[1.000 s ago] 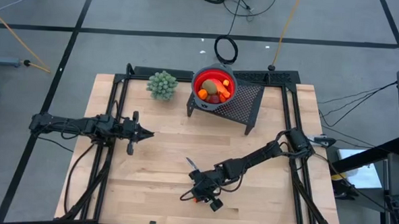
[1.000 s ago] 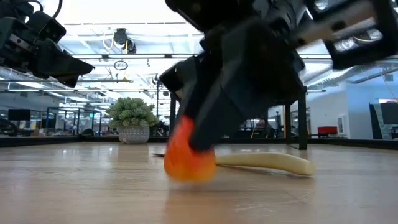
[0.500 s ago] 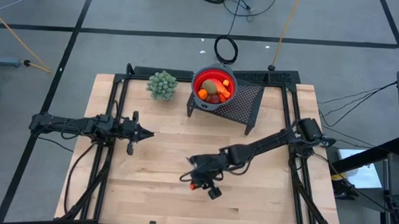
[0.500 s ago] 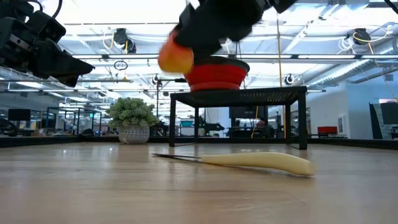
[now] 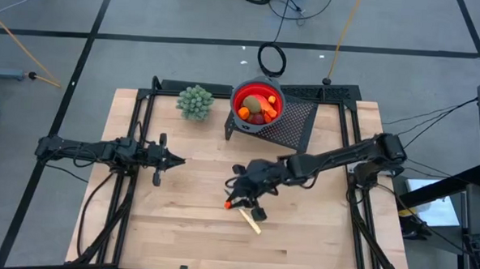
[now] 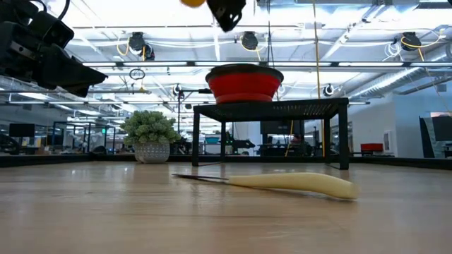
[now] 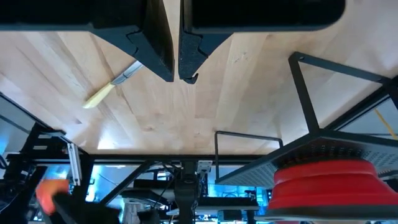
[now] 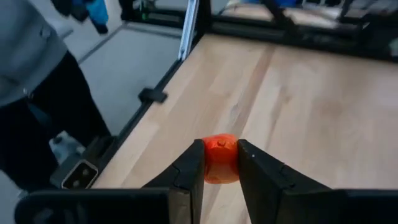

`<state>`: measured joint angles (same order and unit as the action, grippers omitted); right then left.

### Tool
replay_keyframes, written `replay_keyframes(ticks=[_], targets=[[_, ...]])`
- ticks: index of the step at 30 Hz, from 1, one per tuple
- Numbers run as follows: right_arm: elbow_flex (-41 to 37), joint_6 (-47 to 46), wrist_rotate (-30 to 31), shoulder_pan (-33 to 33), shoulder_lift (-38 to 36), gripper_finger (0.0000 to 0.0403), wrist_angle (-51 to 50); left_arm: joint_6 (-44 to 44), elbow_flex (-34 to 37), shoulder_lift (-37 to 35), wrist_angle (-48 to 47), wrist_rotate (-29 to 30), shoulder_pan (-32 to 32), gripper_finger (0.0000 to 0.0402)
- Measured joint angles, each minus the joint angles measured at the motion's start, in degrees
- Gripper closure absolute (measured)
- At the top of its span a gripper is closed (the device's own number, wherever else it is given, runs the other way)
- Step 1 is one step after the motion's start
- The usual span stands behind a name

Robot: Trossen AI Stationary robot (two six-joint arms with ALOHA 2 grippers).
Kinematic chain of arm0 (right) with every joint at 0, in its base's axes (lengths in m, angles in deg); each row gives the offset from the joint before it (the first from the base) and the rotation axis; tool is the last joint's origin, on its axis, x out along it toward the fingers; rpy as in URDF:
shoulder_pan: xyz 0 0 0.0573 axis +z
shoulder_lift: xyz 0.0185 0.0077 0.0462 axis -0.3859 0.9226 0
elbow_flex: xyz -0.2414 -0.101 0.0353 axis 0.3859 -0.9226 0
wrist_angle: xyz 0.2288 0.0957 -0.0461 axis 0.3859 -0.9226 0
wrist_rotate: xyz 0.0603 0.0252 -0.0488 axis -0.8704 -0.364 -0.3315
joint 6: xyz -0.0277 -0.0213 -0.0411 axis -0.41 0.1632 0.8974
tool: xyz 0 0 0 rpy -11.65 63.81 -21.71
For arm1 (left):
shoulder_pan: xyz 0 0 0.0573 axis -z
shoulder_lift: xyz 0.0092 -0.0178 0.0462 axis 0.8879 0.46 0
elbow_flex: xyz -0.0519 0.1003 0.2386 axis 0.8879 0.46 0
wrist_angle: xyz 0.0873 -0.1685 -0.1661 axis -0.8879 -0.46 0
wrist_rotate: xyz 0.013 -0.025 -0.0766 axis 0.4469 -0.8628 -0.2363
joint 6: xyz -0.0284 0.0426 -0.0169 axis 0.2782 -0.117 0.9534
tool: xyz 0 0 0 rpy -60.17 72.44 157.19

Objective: Pick & Place Fruit
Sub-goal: Put the yellow pear into the red strainer bowl on the shelf

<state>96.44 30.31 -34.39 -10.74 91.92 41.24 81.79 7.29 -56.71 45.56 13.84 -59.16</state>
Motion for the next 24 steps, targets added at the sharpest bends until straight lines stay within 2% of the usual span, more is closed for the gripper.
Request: replay_keyframes(ticks=[17, 24], targets=[[0.0, 0.0, 0.0, -5.5, -9.4, 0.0326, 0.1, -0.2, 0.0, 0.0, 0.0, 0.3, 0.0, 0.0376], [0.0, 0.0, -0.2, -6.9, -10.0, 0.0327, 0.0, -0.2, 0.0, 0.0, 0.1, 0.3, 0.0, 0.0376]])
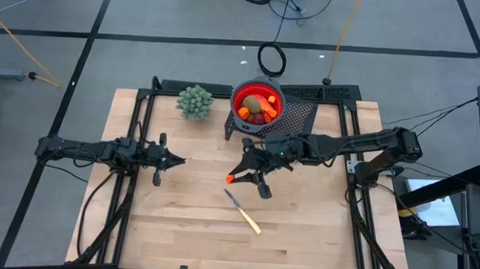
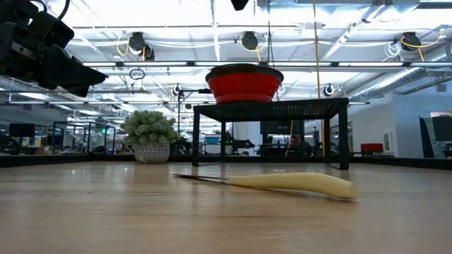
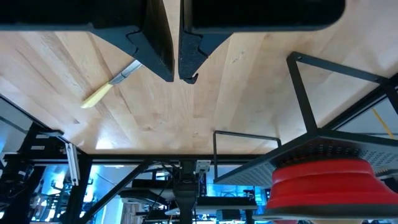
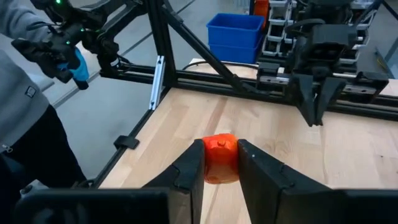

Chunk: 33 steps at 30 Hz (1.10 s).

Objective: Pick & Place Fruit
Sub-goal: Put the yellow pear into the red strainer bowl on the shelf

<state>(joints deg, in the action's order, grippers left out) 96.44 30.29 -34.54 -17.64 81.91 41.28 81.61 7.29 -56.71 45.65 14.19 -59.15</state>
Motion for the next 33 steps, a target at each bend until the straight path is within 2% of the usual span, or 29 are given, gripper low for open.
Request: replay_keyframes(ticks=[7, 17, 22, 29, 33], targets=[[0.0, 0.9, 0.0, -0.2, 0.0, 0.0326, 0.0, 0.0, 0.0, 0.0, 0.0, 0.0, 0.0, 0.0376], [0.0, 11.3, 0.7, -0.2, 0.0, 0.0325, 5.3, 0.0, 0.0, 0.0, 0.0, 0.0, 0.0, 0.0376], [0.0, 17.3, 10.3, -0.2, 0.0, 0.0328, 9.9, 0.0, 0.0, 0.0, 0.1, 0.0, 0.0, 0.0376], [0.0, 28.7, 30.5, -0.3, 0.0, 0.0325, 14.3, 0.0, 0.0, 0.0, 0.1, 0.0, 0.0, 0.0376], [0.0, 32.0, 42.4, -0.7, 0.0, 0.0328, 14.3, 0.0, 0.0, 0.0, 0.1, 0.0, 0.0, 0.0376]])
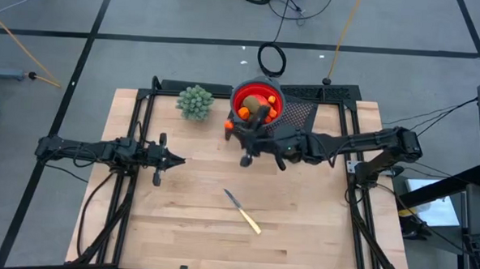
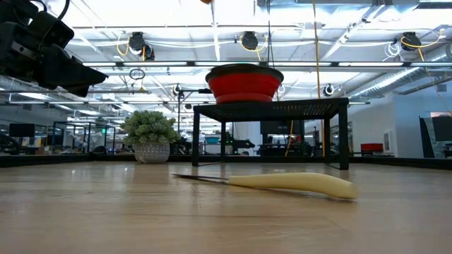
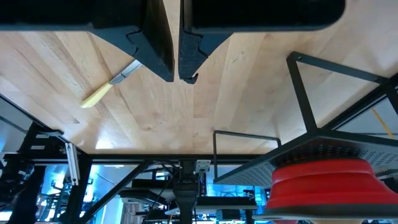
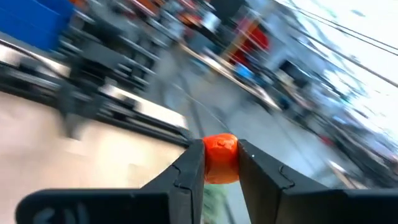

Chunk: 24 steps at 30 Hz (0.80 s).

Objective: Pick & Place Fruit
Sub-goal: Put the yellow pear into the red strainer bowl on the shelf

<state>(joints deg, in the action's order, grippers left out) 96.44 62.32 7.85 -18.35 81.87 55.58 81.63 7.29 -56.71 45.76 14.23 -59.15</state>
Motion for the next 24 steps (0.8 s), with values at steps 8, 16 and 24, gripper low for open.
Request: replay_keyframes(ticks=[8, 16, 24], targets=[[0.0, -1.9, 16.3, -3.5, 0.0, 0.0324, -0.1, 0.0, 0.0, 0.0, 0.0, 0.0, 0.0, 0.0376], [0.0, -8.7, 25.5, -8.2, 0.0, 0.0324, -0.7, 0.0, 0.0, 0.0, 0.0, 0.0, 0.0, 0.0376], [0.0, -15.2, 26.8, -12.3, 0.0, 0.0323, -2.5, 0.0, 0.0, 0.0, 0.0, 0.0, 0.0, 0.0376]])
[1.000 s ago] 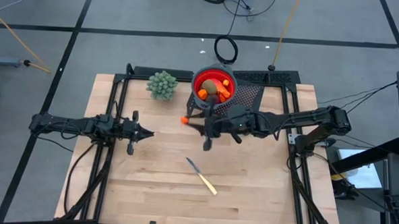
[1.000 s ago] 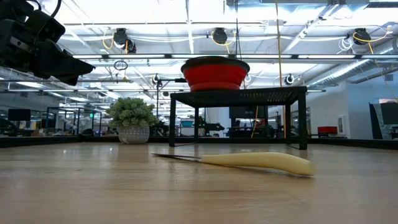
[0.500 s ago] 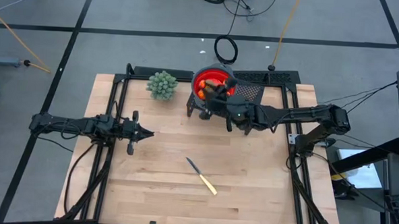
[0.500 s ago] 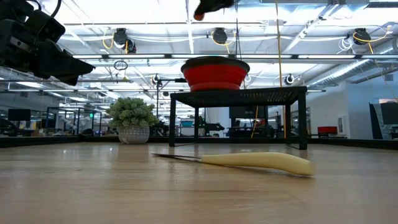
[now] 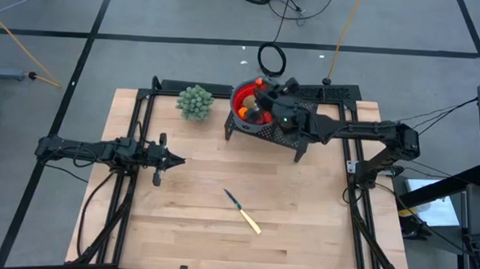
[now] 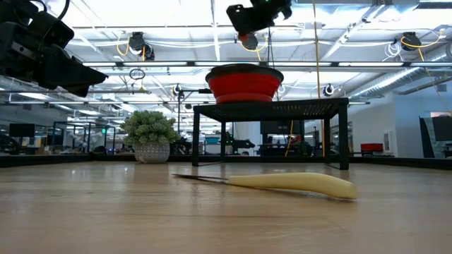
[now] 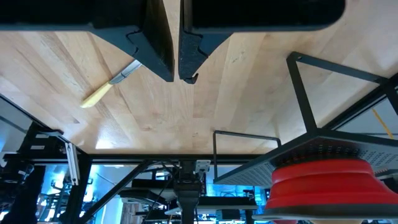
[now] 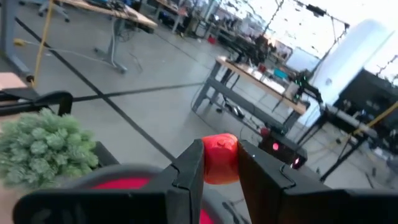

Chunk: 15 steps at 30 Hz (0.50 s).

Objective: Pick & Place Fruit
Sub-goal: Put the yellow pear into the red strainer bowl on the shelf

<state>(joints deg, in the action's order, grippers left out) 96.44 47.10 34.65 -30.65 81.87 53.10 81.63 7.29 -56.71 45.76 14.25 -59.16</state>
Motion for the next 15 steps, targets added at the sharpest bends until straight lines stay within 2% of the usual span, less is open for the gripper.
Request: replay_keyframes(ticks=[6, 15], targets=[[0.0, -9.5, -0.7, -2.3, 0.0, 0.0323, -8.2, 0.1, 0.0, 0.0, 0.0, 0.0, 0.0, 0.0376], [0.0, -22.1, -11.1, -4.5, 0.0, 0.0323, -19.9, 0.2, 0.0, 0.0, 0.0, 0.0, 0.0, 0.0376]])
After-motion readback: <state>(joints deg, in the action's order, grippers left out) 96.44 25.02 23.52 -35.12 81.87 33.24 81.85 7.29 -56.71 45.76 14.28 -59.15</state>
